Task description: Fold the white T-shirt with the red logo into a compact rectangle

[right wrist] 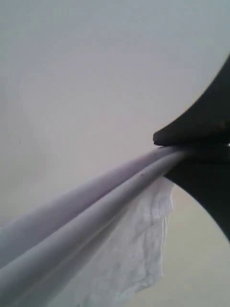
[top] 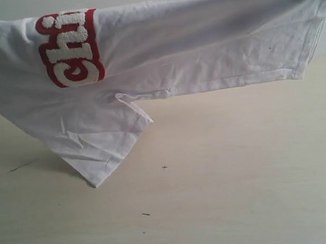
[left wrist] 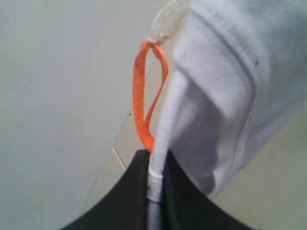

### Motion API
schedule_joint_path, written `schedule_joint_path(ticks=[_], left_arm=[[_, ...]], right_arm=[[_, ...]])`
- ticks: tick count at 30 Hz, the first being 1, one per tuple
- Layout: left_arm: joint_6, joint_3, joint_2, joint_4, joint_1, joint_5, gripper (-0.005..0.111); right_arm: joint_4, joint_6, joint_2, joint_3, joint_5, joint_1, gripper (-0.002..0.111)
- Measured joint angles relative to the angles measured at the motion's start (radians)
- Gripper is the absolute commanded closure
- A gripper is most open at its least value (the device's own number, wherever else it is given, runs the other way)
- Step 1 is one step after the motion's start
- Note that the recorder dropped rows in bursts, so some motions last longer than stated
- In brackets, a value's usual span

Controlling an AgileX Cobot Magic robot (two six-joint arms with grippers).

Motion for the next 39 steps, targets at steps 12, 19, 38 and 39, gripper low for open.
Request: schedule_joint_path(ticks=[12, 19, 38, 39], left_arm=[[-0.03, 0.004, -0.168, 0.0, 0.0, 0.098, 0.107], [-0.032, 0.004, -0.273, 0.0, 0.0, 0.109, 0.107], [0.1, 0.004, -0.303, -0.087, 0.0, 0.242, 0.107], [0.135, 0.004, -0.266, -0.105, 0.0, 0.257, 0.107]], right_arm=[[0.034, 0.087, -0.125, 0.0, 0.031, 0.0, 0.108], [0.086, 0.091, -0.2, 0.0, 0.049, 0.0, 0.108], [0.16, 0.185, -0.195, 0.0, 0.253, 0.0, 0.108], [0.154, 0.208, -0.168, 0.0, 0.269, 0.0, 0.108]])
